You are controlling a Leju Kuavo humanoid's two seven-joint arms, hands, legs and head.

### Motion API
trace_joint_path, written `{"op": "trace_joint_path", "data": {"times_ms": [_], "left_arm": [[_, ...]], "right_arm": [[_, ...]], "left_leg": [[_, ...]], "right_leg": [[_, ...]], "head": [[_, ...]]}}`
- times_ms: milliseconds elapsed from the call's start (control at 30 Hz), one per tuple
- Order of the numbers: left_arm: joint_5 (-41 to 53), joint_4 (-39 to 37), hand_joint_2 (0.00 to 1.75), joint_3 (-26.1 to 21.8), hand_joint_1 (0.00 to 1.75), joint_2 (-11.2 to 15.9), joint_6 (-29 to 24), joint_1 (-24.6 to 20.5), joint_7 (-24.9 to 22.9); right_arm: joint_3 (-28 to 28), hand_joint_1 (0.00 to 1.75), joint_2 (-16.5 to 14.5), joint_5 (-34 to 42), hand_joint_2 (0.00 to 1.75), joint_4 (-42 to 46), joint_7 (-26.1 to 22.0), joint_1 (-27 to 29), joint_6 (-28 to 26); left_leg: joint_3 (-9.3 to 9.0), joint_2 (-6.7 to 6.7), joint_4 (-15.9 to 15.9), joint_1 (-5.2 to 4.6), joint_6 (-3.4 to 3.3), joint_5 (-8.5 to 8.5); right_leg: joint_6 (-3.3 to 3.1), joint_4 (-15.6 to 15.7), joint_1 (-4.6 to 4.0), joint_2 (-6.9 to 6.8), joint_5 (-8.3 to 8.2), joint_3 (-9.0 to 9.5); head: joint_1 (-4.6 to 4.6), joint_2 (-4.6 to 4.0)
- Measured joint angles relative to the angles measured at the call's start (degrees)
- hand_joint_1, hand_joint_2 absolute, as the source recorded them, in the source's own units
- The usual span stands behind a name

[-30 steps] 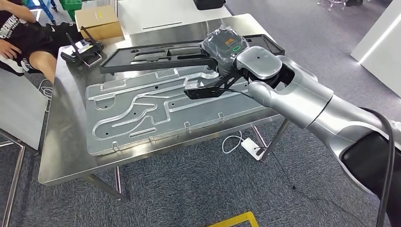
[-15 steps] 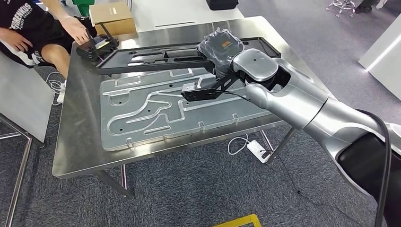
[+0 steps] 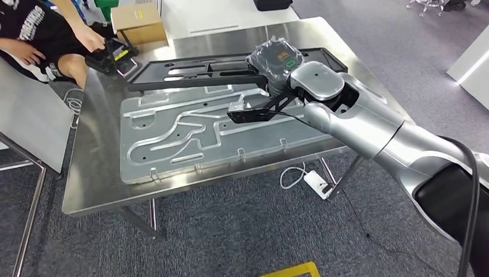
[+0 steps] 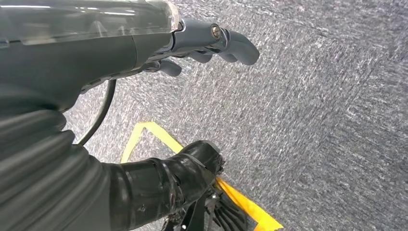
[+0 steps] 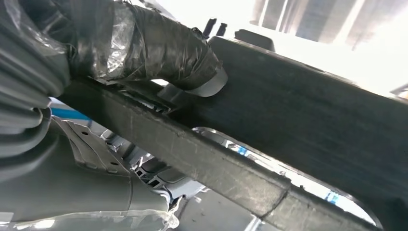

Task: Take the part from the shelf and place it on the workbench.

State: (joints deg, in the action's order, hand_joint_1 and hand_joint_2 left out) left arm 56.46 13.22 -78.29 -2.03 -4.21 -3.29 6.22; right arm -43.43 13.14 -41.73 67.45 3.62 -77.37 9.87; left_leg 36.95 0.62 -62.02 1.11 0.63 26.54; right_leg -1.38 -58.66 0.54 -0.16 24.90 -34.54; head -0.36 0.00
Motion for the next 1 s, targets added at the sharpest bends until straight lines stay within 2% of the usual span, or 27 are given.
{"op": "trace_joint_path", "data": {"times_ms": [67, 100, 133, 167, 200, 233, 267, 300, 333, 433, 500, 533, 600, 633, 667, 700, 767, 800, 833, 867, 933, 1000], "left_arm": [[0.0, 0.0, 1.75, 0.0, 0.0, 0.0, 0.0, 0.0, 0.0], [0.1, 0.0, 1.75, 0.0, 0.0, 0.0, 0.0, 0.0, 0.1], [0.1, 0.0, 1.75, 0.0, 0.0, 0.1, 0.0, 0.0, 0.1], [0.2, 0.0, 1.75, 0.0, 0.0, 0.1, 0.0, 0.0, 0.2], [0.2, 0.0, 1.75, 0.0, 0.0, 0.1, 0.0, 0.0, 0.3], [0.3, 0.0, 1.75, 0.0, 0.0, 0.1, 0.0, 0.0, 0.4], [0.4, 0.0, 1.75, 0.0, 0.0, 0.2, 0.0, 0.0, 0.4], [0.4, 0.1, 1.75, 0.0, 0.0, 0.2, 0.0, 0.0, 0.5], [0.5, 0.1, 1.75, 0.0, 0.0, 0.3, 0.0, 0.0, 0.6], [0.6, 0.1, 1.75, 0.0, 0.0, 0.3, 0.1, 0.0, 0.7], [0.7, 0.1, 1.75, 0.0, 0.0, 0.3, 0.1, 0.1, 0.7], [0.7, 0.1, 1.75, 0.0, 0.0, 0.3, 0.1, 0.1, 0.7], [0.8, 0.1, 1.75, 0.0, 0.0, 0.3, 0.1, 0.1, 0.8], [0.8, 0.1, 1.75, 0.0, 0.0, 0.3, 0.1, 0.0, 0.8], [0.8, 0.1, 1.75, 0.0, 0.0, 0.3, 0.2, 0.0, 0.8], [0.8, 0.1, 1.75, 0.0, 0.0, 0.3, 0.2, 0.1, 0.8], [0.8, 0.1, 1.75, 0.0, 0.0, 0.3, 0.2, 0.2, 0.8], [0.8, 0.1, 1.75, 0.0, 0.0, 0.3, 0.2, 0.2, 0.8], [0.8, 0.1, 1.75, 0.0, 0.0, 0.3, 0.2, 0.1, 0.8], [0.8, 0.1, 1.75, 0.0, 0.0, 0.3, 0.2, 0.1, 0.8], [0.8, 0.1, 1.75, 0.0, 0.0, 0.3, 0.2, 0.0, 0.8], [0.8, 0.1, 1.75, 0.0, 0.0, 0.3, 0.2, 0.0, 0.8]], "right_arm": [[0.0, 1.75, 0.0, 0.0, 1.75, 0.0, 0.0, 0.1, 0.0], [0.0, 1.75, 0.0, 0.0, 1.75, 0.0, 0.0, 0.2, 0.0], [0.0, 1.75, 0.0, 0.0, 1.75, 0.0, 0.0, 0.3, 0.0], [0.0, 1.75, 0.0, -0.1, 1.75, 0.0, -0.1, 0.4, 0.0], [0.0, 1.75, 0.0, -0.1, 1.75, 0.0, -0.2, 0.5, 0.0], [0.0, 1.75, 0.0, -0.1, 1.75, 0.0, -0.2, 0.5, 0.0], [0.0, 1.75, 0.0, -0.1, 1.75, 0.0, -0.3, 0.5, 0.0], [0.0, 1.75, 0.0, -0.1, 1.75, 0.0, -0.4, 0.4, 0.0], [0.0, 1.75, 0.1, -0.2, 1.75, 0.0, -0.5, 0.3, 0.0], [0.0, 1.75, 0.2, -0.2, 1.75, 0.0, -0.6, 0.3, 0.0], [0.0, 1.75, 0.4, -0.2, 1.75, 0.0, -0.7, 0.2, 0.0], [0.1, 1.75, 0.4, -0.2, 1.75, 0.0, -0.7, 0.1, 0.0], [0.1, 1.75, 0.5, -0.2, 1.75, 0.0, -0.7, 0.2, 0.0], [0.1, 1.75, 0.6, -0.2, 1.75, -0.1, -0.7, 0.3, 0.0], [0.1, 1.75, 0.6, -0.2, 1.75, -0.1, -0.7, 0.5, 0.0], [0.1, 1.75, 0.7, -0.2, 1.75, -0.1, -0.7, 0.6, 0.0], [0.1, 1.75, 0.7, -0.2, 1.75, -0.1, -0.7, 0.5, 0.0], [0.2, 1.75, 0.7, -0.2, 1.75, -0.1, -0.7, 0.4, 0.0], [0.2, 1.75, 0.8, -0.2, 1.75, -0.1, -0.7, 0.3, 0.0], [0.2, 1.75, 0.8, -0.2, 1.75, -0.1, -0.7, 0.3, 0.0], [0.2, 1.75, 0.8, -0.2, 1.75, -0.1, -0.7, 0.2, 0.0], [0.2, 1.75, 0.8, -0.2, 1.75, -0.1, -0.7, 0.2, 0.0]], "left_leg": [[3.22, -0.22, -7.1, 0.08, 0.37, 3.52], [4.9, -0.23, -10.5, 0.09, 0.53, 4.74], [5.93, -0.24, -12.5, 0.1, 0.64, 5.01], [5.96, -0.25, -12.3, 0.1, 0.67, 4.19], [4.81, -0.28, -9.9, 0.09, 0.59, 2.43], [2.83, -0.33, -5.9, 0.08, 0.37, 0.34], [0.75, -0.44, -1.8, -0.04, 0.07, -1.01], [-0.88, -0.54, 1.3, -0.18, -0.28, -1.78], [-1.8, -0.61, 3.1, -0.33, -0.61, -1.89], [-2.54, -0.56, 4.2, -0.34, -1.53, -1.58], [-3.32, -0.52, 4.5, -0.18, -2.13, -1.49], [-3.62, -0.52, 4.6, -0.14, -2.36, -1.39], [-4.0, -0.52, 4.5, -0.15, -2.66, -1.02], [-4.26, -0.46, 4.5, -0.14, -2.72, -0.78], [-4.62, -0.37, 4.5, -0.13, -2.7, -0.47], [-5.08, -0.27, 4.5, -0.1, -2.63, -0.1], [-6.1, -0.11, 4.4, -0.03, -2.29, 0.81], [-6.48, -0.07, 4.3, -0.02, -2.02, 1.22], [-6.59, -0.04, 4.4, -0.03, -1.67, 1.55], [-6.68, -0.02, 4.3, -0.05, -1.3, 1.75], [-6.75, 0.01, 4.1, -0.09, -0.68, 1.85], [-5.52, -0.14, 1.3, 0.02, -0.28, 1.66]], "right_leg": [[-0.38, 0.1, -0.02, -0.09, 0.02, 0.07], [-0.44, 0.0, -0.04, -0.1, 0.07, 0.08], [-0.46, 0.0, -0.06, -0.1, 0.13, 0.1], [-0.44, 0.0, -0.07, -0.09, 0.22, 0.16], [-0.37, -0.1, -0.08, -0.08, 0.36, 0.27], [-0.25, -0.1, -0.09, -0.09, 0.54, 0.44], [-0.04, -0.2, -0.2, -0.1, 0.77, 0.57], [0.23, -0.2, -0.28, -0.1, 0.96, 0.67], [0.52, -0.2, -0.36, -0.12, 1.1, 0.73], [1.43, -0.9, -0.36, -0.11, 0.87, 0.78], [1.86, -3.6, -0.18, -0.02, 2.06, -0.3], [2.05, -6.4, -0.06, 0.02, 3.41, -1.8], [2.52, -13.5, 0.09, 0.08, 6.19, -5.94], [2.72, -16.0, 0.2, 0.08, 6.73, -7.74], [2.81, -16.7, 0.32, 0.07, 6.12, -8.71], [2.8, -15.2, 0.44, 0.06, 4.4, -8.67], [2.59, -8.0, 0.59, 0.08, -0.64, -6.27], [2.45, -4.6, 0.46, 0.09, -1.94, -5.12], [2.19, -2.3, 0.26, 0.09, -2.54, -4.27], [1.83, -1.2, 0.03, 0.12, -2.47, -3.96], [0.94, -0.8, -0.17, 0.15, -2.26, -3.58], [0.14, -0.3, -0.06, 0.16, -2.11, -2.68]], "head": [[-0.02, 0.0], [-0.01, 0.0], [-0.01, 0.0], [-0.01, 0.0], [-0.01, 0.0], [-0.02, 0.0], [-0.01, 0.0], [0.0, 0.0], [0.0, 0.0], [0.02, 0.0], [0.02, 0.0], [0.02, 0.0], [0.02, 0.0], [0.02, 0.0], [0.02, 0.0], [0.03, 0.0], [0.03, 0.0], [0.04, 0.0], [0.05, 0.0], [0.09, 0.0], [0.14, 0.0], [0.13, 0.0]]}}
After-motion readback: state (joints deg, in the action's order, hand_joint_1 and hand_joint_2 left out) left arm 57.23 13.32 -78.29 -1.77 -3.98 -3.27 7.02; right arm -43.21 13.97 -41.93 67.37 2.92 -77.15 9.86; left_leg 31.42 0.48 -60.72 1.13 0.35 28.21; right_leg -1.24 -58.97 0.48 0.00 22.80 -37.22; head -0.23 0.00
